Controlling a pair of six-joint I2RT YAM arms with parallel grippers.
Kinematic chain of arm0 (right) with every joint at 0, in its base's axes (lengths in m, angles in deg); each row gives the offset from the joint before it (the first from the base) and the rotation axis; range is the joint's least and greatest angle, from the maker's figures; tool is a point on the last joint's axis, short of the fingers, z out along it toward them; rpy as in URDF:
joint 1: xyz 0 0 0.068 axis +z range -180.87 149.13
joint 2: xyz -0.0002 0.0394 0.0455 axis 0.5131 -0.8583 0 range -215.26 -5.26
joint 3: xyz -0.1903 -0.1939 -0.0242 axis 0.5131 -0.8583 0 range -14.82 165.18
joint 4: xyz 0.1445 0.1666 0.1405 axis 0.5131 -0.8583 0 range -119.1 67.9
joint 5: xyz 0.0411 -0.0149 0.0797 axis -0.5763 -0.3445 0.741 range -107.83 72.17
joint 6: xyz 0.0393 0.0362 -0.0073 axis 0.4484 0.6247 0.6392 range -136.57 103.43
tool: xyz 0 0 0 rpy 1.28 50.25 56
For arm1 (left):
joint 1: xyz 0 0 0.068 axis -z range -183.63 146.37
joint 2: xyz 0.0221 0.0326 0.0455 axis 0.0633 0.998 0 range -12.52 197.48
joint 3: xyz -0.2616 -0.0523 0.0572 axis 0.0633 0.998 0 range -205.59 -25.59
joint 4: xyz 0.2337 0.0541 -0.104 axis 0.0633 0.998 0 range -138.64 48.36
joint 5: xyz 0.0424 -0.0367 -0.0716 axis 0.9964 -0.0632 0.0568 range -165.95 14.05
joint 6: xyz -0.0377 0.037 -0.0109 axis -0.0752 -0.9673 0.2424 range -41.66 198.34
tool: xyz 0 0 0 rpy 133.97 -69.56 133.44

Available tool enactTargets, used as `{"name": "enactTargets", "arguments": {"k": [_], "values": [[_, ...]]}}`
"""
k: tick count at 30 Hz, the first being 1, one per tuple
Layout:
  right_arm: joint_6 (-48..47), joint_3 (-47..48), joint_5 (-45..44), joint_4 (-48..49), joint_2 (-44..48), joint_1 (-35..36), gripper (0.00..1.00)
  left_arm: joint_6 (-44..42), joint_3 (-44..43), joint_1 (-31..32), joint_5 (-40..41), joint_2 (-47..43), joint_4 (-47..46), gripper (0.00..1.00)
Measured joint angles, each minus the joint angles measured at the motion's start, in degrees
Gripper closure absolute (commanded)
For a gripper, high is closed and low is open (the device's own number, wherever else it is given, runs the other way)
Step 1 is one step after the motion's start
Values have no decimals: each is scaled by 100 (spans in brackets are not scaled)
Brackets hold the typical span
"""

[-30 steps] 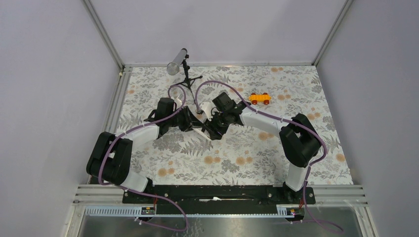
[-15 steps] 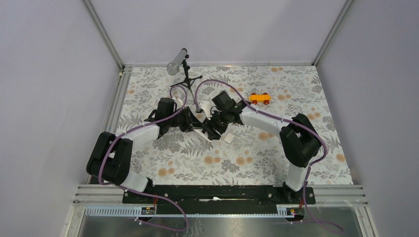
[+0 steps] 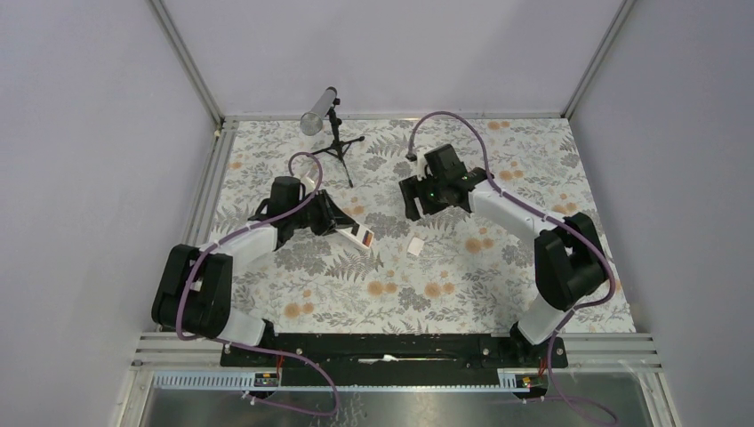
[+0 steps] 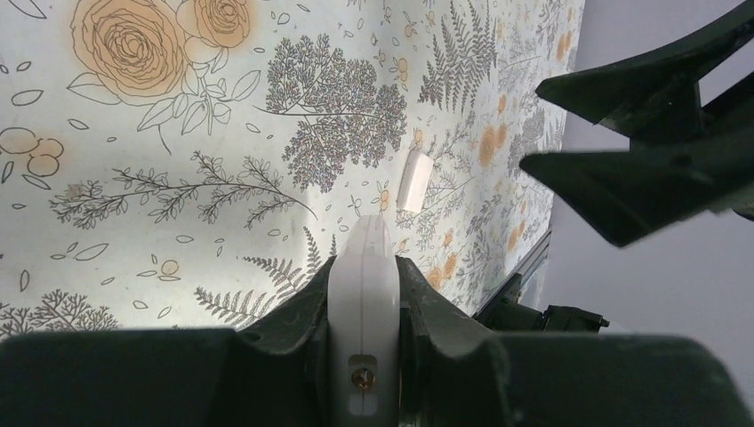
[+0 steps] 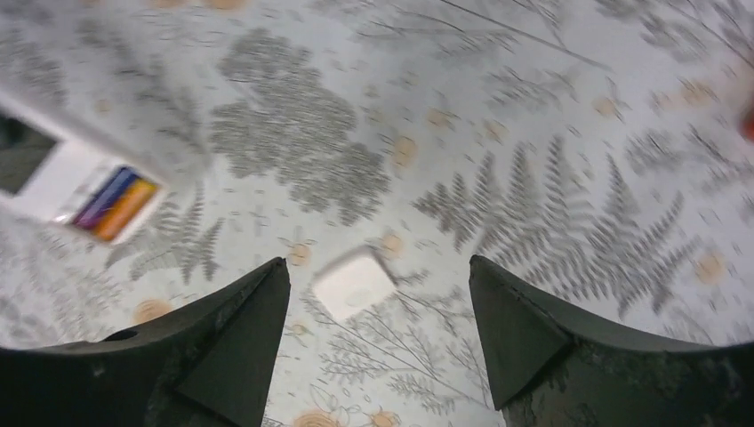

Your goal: Load the batteries into the remote control

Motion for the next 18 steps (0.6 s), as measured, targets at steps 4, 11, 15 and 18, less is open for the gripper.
{"name": "enactTargets", "arguments": {"k": [4, 11, 15, 18], "values": [[551, -177, -846, -293, 66, -142, 62, -133, 0, -2, 59, -142, 149, 100], [1519, 216, -1530, -968, -903, -173, 80, -264, 0, -4, 98, -348, 310, 100], [1665, 260, -1497, -1145, -1189, -175, 81, -304, 24, -4, 98, -463, 365, 100], [1716, 262, -1384, -1152, -1272, -175, 81, -321, 42, -9, 98, -509, 420, 100]]}}
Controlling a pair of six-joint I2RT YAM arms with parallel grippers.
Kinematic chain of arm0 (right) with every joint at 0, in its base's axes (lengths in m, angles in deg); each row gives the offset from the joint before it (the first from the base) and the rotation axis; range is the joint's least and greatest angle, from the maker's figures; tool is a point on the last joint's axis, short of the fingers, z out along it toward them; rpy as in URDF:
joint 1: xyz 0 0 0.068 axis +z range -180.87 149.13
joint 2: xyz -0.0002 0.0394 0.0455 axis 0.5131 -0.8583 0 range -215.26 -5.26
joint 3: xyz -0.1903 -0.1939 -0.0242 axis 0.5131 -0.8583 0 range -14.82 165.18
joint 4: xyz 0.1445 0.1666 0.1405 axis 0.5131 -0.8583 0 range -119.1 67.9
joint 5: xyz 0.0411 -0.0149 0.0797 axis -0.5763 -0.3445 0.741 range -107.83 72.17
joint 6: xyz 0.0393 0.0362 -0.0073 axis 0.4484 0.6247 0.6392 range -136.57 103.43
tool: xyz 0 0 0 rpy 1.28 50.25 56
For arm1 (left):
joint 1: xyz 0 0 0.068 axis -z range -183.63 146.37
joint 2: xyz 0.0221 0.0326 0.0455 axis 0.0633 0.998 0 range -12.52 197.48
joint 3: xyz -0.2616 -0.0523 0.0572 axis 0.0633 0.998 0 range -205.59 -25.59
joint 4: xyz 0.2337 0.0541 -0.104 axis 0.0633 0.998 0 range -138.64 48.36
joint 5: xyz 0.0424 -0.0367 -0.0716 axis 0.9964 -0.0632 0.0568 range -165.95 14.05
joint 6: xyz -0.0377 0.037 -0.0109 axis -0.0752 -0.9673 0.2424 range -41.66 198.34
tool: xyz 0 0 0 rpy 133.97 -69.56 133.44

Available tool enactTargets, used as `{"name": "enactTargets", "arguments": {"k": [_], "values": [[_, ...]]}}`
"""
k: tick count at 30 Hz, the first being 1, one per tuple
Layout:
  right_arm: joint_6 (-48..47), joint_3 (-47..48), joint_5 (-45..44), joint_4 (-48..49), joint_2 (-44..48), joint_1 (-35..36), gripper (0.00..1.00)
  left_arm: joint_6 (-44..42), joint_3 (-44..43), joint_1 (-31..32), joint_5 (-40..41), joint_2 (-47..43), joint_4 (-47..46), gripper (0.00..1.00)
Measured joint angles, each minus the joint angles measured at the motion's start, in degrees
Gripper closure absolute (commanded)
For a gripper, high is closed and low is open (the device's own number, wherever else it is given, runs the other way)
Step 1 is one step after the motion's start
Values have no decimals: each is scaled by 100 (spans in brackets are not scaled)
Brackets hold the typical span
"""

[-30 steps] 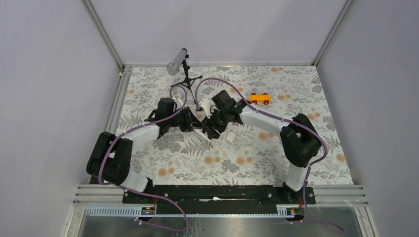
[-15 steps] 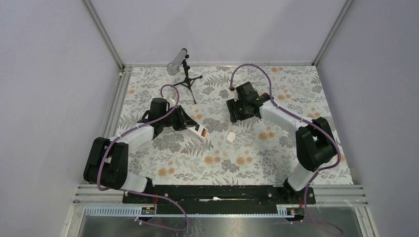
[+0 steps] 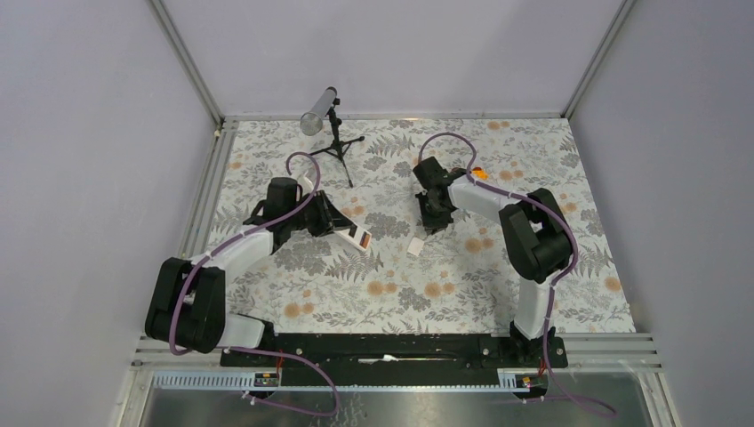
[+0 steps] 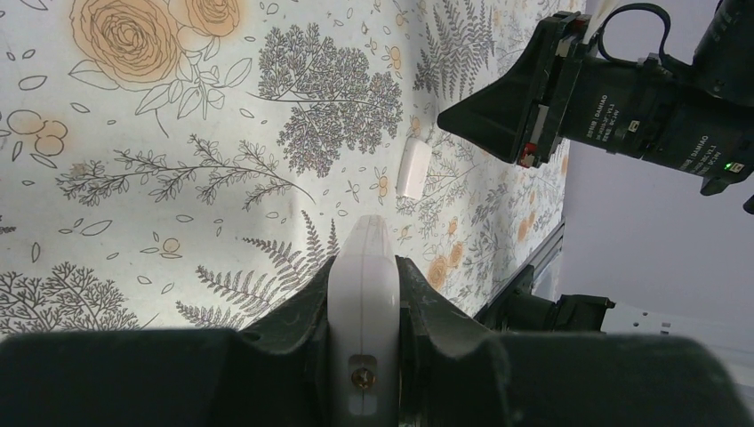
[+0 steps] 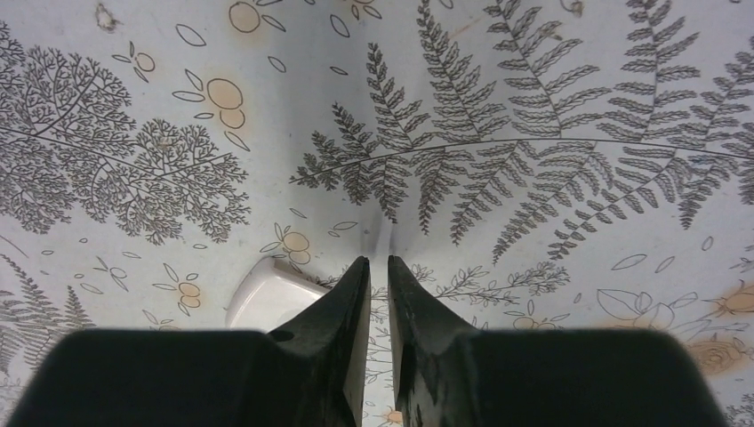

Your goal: Load the batteries into the remote control

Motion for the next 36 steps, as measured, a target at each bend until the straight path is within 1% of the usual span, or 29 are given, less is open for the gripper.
{"name": "enactTargets", "arguments": {"k": [4, 8, 14, 20, 25, 27, 28, 29, 31, 32, 34, 36], "values": [[50, -2, 195, 13, -15, 7, 79, -7, 66, -7, 0, -39, 4, 100], [48, -87, 411, 72, -15, 46, 75, -4, 114, -11, 0, -76, 24, 100], [-7, -101, 535, 24, -13, 299, 75, -2, 177, -11, 0, -103, 20, 100], [107, -111, 535, -260, 4, 723, 76, 0, 319, -22, 70, -389, 39, 100], [385, -74, 542, -704, -24, 1283, 83, -4, 407, -90, 544, -852, 369, 100], [529, -79, 625, -793, -26, 1462, 82, -9, 409, -155, 918, -1172, 649, 100], [590, -109, 743, -787, -24, 1528, 77, -15, 409, -186, 1054, -1298, 745, 100], [629, -155, 863, -743, -2, 1569, 69, -17, 409, -225, 1198, -1440, 859, 100], [732, -356, 1189, -498, 122, 1622, 49, -26, 409, -306, 1499, -1729, 1080, 100], [758, -452, 1305, -378, 199, 1631, 42, -35, 409, -337, 1650, -1849, 1185, 100], [809, -498, 1320, -282, 282, 1635, 33, -55, 411, -387, 1895, -2035, 1375, 100], [850, -455, 1093, -243, 345, 1635, 29, -59, 411, -415, 2146, -2188, 1591, 100]]}}
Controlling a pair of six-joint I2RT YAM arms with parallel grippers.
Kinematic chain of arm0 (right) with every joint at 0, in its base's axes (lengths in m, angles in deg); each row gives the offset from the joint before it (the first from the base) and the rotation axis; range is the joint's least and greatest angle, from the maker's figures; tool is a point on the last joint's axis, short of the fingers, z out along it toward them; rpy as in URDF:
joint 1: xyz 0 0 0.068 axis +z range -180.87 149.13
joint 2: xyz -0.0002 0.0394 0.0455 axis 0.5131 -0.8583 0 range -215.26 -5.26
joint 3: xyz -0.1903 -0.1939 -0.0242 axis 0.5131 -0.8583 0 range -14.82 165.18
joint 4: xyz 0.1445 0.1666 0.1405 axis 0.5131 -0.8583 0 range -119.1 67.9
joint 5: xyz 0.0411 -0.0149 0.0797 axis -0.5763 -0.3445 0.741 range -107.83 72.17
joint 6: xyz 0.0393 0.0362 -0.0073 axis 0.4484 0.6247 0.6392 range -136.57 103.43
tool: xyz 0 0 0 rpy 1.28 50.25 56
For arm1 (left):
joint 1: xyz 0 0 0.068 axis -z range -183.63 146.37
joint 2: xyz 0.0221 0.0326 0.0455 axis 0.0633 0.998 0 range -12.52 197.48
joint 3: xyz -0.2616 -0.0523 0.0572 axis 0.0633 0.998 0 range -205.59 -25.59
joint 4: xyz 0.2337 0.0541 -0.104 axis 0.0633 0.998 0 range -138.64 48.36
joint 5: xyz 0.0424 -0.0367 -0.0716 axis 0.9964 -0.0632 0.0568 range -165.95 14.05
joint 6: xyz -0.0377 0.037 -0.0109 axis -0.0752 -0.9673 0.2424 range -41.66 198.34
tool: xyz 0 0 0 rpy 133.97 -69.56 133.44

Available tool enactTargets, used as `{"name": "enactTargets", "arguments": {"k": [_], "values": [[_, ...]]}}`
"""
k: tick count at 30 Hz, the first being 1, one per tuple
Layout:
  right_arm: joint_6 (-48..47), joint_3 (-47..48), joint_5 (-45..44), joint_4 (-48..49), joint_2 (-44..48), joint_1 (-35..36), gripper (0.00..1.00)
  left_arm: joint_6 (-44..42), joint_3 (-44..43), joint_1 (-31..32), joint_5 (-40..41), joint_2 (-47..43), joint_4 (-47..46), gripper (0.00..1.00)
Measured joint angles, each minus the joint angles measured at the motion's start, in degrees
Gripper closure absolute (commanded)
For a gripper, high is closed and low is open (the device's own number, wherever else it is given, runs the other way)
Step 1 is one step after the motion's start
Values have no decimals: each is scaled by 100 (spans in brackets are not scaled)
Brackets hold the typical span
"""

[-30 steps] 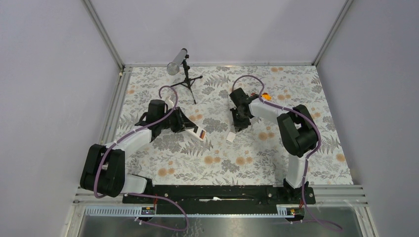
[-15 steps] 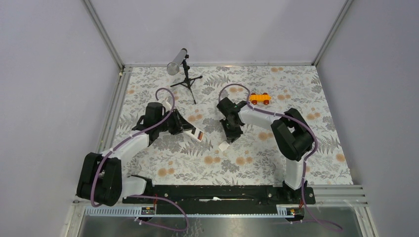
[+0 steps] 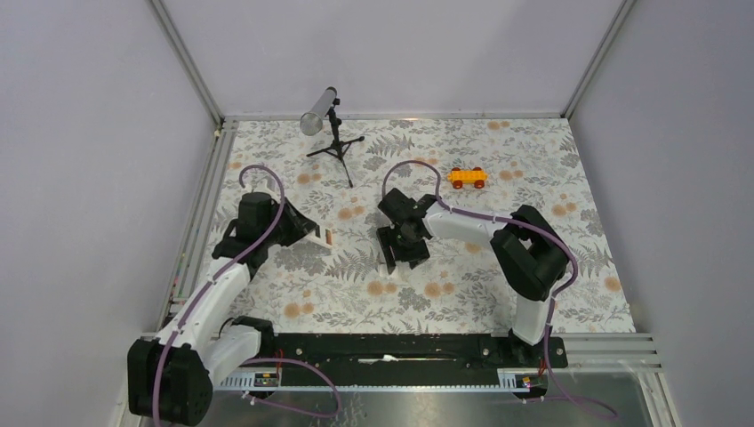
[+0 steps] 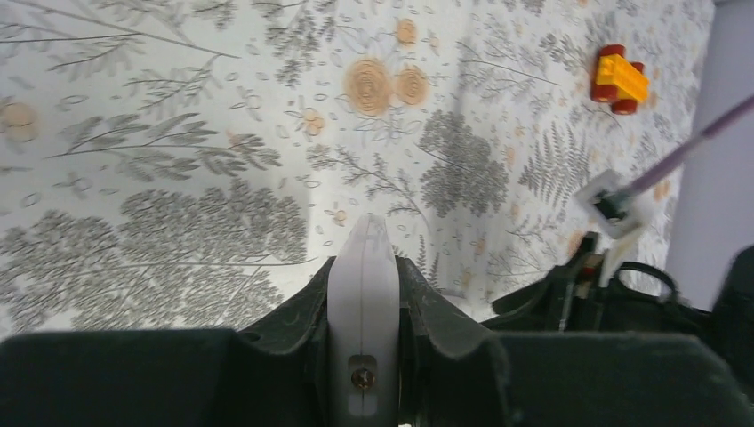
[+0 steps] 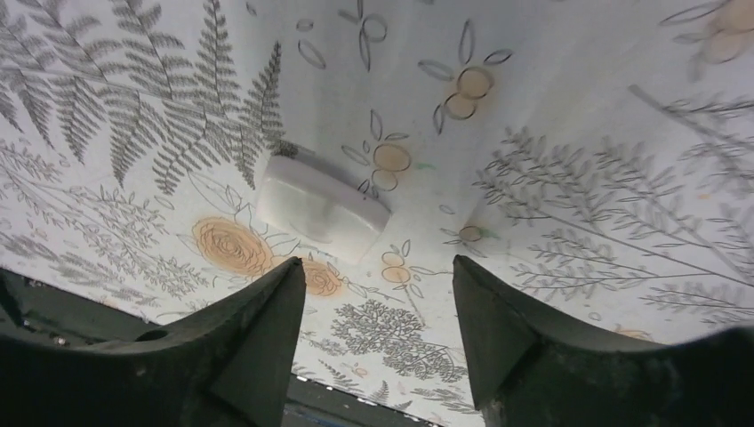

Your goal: Load the batteries into the remote control

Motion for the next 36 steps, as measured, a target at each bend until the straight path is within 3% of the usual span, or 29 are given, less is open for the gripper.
{"name": "enactTargets", "arguments": {"k": [11, 22, 25, 30, 34, 36], "values": [[610, 1080, -1788, -302, -461, 487, 23, -11, 2, -109, 918, -638, 673, 100], [330, 1320, -2271, -570, -933, 861, 17, -50, 144, -146, 837, -632, 745, 100], [313, 1366, -2575, -671, -955, 866, 21, -55, 144, -170, 780, -629, 739, 100], [431, 1169, -2920, -796, -835, 863, 38, -63, 170, -170, 636, -629, 656, 100], [610, 448, -2896, -868, -358, 861, 50, -63, 295, -170, 374, -629, 476, 100], [695, 162, -2793, -918, -153, 857, 49, -63, 361, -170, 243, -629, 400, 100]]}}
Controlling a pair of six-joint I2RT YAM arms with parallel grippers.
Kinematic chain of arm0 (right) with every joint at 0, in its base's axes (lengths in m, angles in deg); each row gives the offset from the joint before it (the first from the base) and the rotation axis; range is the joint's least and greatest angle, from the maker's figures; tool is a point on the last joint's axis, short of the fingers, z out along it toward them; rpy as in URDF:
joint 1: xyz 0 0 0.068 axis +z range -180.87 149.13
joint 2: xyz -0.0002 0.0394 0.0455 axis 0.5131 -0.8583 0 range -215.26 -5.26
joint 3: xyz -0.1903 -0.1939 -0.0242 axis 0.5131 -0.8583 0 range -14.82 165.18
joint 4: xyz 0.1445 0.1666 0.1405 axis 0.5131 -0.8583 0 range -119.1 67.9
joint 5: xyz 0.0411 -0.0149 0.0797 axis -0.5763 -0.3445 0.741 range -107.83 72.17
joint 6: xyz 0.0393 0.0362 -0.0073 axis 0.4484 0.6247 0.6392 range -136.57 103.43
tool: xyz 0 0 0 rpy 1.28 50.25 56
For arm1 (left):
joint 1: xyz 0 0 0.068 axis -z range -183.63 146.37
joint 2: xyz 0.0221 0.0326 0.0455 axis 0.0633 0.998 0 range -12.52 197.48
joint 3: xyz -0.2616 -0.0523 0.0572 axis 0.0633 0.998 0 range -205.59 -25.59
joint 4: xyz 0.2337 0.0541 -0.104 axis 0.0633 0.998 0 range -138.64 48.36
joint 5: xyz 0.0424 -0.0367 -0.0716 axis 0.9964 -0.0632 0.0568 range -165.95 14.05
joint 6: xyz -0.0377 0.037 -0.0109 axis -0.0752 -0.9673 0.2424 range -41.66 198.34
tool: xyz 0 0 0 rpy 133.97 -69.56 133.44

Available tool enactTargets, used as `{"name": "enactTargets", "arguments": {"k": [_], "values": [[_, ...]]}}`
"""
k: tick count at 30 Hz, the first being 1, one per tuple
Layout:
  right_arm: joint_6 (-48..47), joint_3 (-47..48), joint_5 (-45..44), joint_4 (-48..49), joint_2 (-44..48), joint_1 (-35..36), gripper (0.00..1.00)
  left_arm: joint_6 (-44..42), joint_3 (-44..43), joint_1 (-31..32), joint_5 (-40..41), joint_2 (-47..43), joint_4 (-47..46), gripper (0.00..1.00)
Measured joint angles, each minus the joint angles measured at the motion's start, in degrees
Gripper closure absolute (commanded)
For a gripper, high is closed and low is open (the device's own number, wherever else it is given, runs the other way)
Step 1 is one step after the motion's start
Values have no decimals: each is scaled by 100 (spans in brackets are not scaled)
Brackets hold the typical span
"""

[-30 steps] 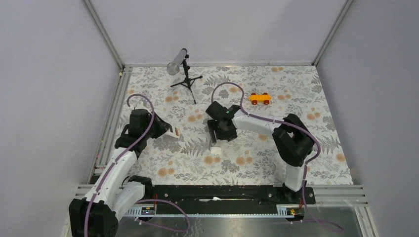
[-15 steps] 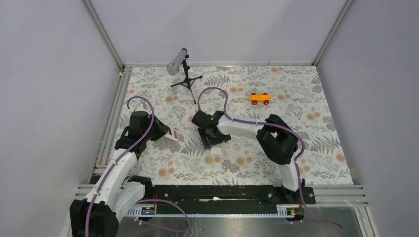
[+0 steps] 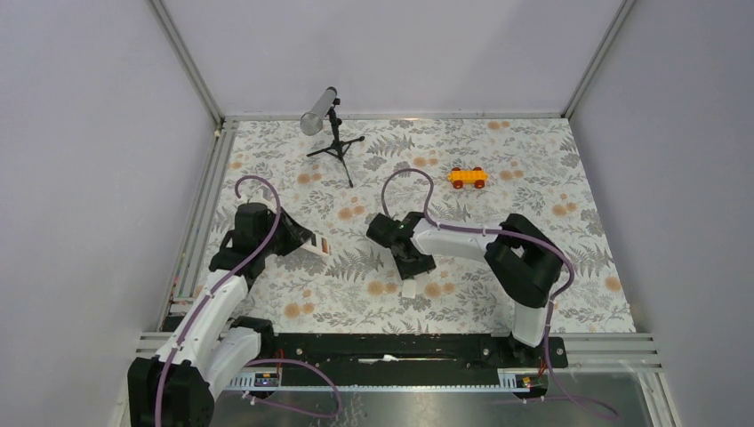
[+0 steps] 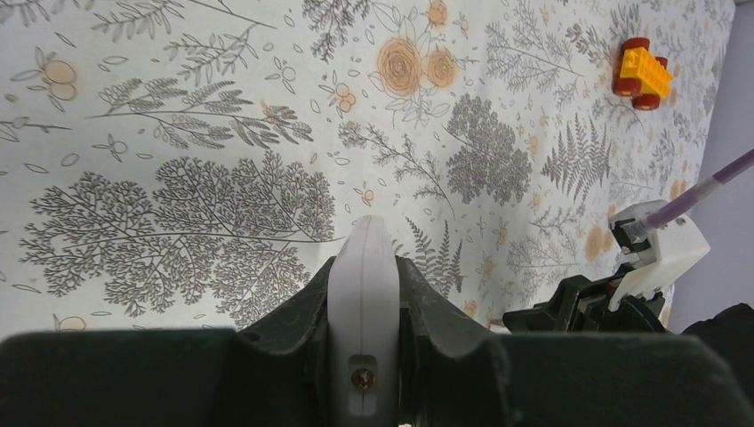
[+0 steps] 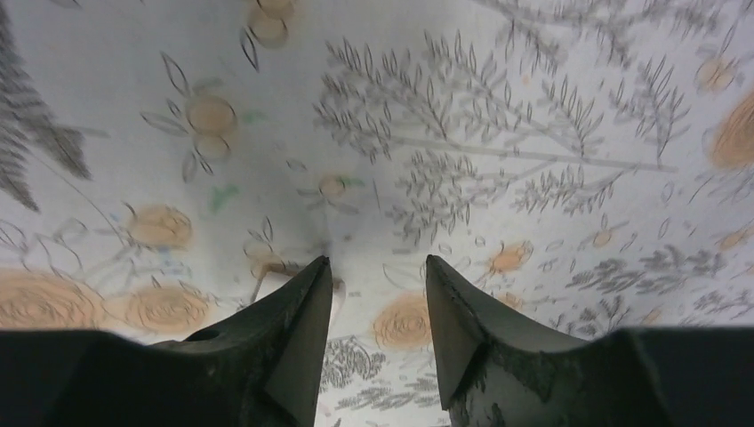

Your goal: Load the batteries into the remote control

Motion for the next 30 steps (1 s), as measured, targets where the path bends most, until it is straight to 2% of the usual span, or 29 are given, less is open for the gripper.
{"name": "enactTargets", "arguments": {"k": [6, 9, 12, 15, 18, 20, 25, 30], "values": [[284, -557, 439, 24, 658, -17, 33, 0, 103, 0, -229, -2, -90, 100], [90, -575, 450, 304, 1040, -68, 28, -2, 103, 0, -254, -4, -103, 100], [-774, -577, 769, 756, 1388, -120, 24, -37, 103, 0, -251, -4, -98, 100], [-1891, -664, 1596, 1130, 1600, -129, 21, -120, 98, -2, -258, -7, -74, 100], [-3016, -931, 2330, 1182, 1637, -72, 20, -197, 68, -35, -328, -7, -63, 100], [-3552, -1137, 2511, 1121, 1637, -31, 20, -240, 35, -72, -402, -4, -61, 100], [-4378, -1327, 2649, 1008, 1637, 2, 19, -280, -7, -201, -544, 17, -63, 100], [-4680, -1335, 2649, 1163, 1578, 83, 19, -289, -7, -361, -605, 103, -63, 100]]}}
